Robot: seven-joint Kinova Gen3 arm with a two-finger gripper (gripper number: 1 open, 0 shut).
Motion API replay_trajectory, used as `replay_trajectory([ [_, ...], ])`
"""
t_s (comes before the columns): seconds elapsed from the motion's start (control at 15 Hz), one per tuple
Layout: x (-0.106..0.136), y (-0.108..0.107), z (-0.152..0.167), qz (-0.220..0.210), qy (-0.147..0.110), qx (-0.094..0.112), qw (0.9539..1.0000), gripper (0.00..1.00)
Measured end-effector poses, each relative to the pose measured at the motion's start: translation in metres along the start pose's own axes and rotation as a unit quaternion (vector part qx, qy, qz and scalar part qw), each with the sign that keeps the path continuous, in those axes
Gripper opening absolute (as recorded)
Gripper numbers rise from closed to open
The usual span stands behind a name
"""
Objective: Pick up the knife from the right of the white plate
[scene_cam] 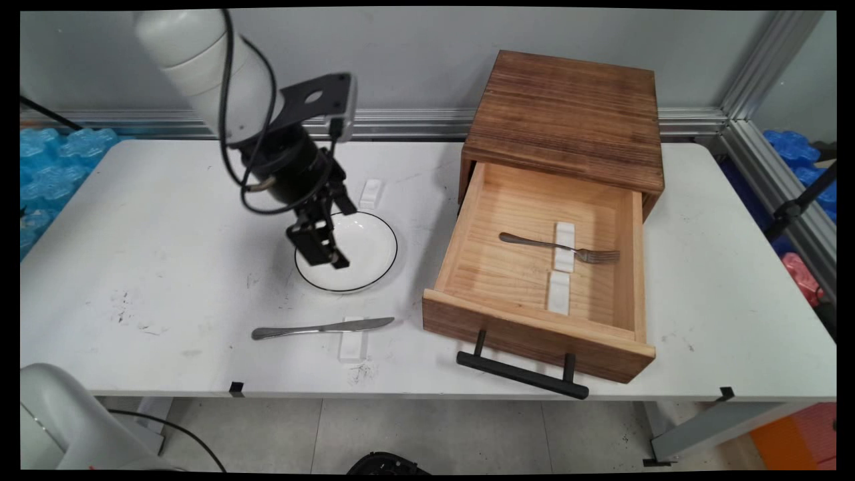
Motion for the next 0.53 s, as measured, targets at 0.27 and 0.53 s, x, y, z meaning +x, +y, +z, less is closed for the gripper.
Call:
replay_trajectory([
  [0.27,-0.023,0.009,0.014,0.002,-0.007,-0.004,1.0,1.0],
  [0.53,-0.041,0.016,0.028,-0.003,-0.015,-0.005,0.9999,1.0],
])
